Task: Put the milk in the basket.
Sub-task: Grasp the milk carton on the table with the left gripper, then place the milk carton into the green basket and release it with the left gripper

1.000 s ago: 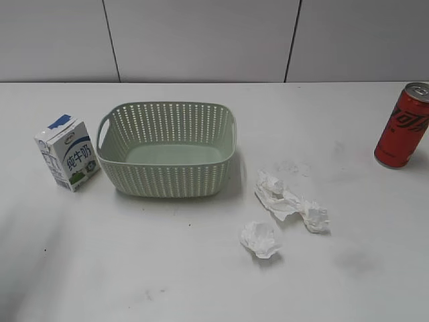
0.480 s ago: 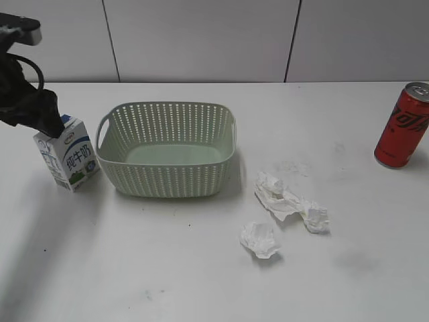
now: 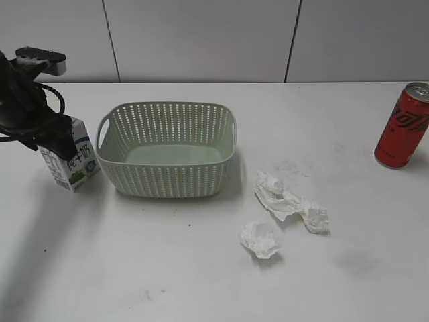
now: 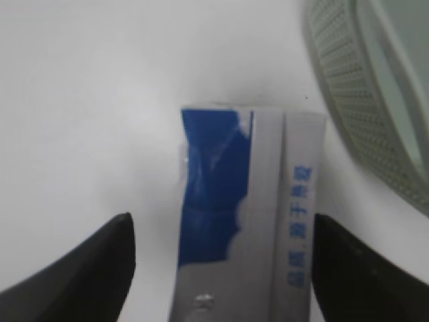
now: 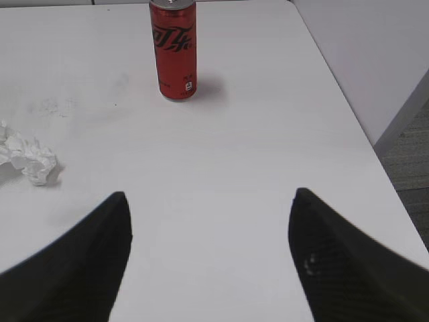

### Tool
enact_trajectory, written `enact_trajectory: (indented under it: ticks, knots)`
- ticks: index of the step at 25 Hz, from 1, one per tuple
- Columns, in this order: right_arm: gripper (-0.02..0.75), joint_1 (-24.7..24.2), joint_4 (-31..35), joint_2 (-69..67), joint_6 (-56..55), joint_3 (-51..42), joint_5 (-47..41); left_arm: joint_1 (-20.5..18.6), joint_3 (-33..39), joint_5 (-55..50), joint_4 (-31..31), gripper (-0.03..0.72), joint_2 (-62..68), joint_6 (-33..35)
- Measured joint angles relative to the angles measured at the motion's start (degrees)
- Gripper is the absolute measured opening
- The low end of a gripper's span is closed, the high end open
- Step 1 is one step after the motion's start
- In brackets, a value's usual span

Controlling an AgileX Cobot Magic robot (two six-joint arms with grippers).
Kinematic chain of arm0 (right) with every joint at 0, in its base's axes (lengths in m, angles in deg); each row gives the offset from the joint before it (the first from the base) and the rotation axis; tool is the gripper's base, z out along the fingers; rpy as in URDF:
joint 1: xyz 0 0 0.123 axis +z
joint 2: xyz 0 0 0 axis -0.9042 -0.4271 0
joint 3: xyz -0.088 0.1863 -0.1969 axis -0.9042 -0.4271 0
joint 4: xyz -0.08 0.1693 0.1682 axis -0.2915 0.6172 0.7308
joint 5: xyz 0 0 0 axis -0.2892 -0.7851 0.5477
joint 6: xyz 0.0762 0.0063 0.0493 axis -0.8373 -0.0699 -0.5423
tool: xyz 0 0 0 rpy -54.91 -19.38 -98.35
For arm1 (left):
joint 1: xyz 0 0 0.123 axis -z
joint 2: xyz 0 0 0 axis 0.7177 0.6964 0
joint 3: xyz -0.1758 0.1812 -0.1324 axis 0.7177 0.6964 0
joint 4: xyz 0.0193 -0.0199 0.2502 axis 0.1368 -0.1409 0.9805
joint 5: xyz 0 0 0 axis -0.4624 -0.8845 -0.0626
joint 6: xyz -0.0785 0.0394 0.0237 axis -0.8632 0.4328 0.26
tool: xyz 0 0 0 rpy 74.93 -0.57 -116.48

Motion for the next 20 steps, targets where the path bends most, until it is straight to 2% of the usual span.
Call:
enact_trajectory:
  ticks: [2,4,9,14,17,20]
  knots:
    - [0.584,0.0,0.0,0.0,0.0,0.0,0.0,0.0,0.0,0.2,-0.1,0.452,0.0,0.0]
    - [0.584,0.0,0.0,0.0,0.0,0.0,0.0,0.1,0.0,0.3,0.0,0.320,-0.3,0.0]
    - [0.584,0.0,0.0,0.0,0.0,0.0,0.0,0.1,-1.5,-0.5,1.2,0.322,-3.9,0.1]
    - [0.584,0.0,0.0,0.0,0.0,0.0,0.0,1.2,-10.0,-1.4,1.7,0.321,-8.7,0.1]
    - [0.584,0.0,0.0,0.0,0.0,0.0,0.0,4.4,-15.3,-0.6,1.8,0.321,-9.9,0.1]
    - [0.584,0.0,0.0,0.0,0.0,0.0,0.0,9.9,-17.1,1.9,1.6,0.321,-10.2,0.1]
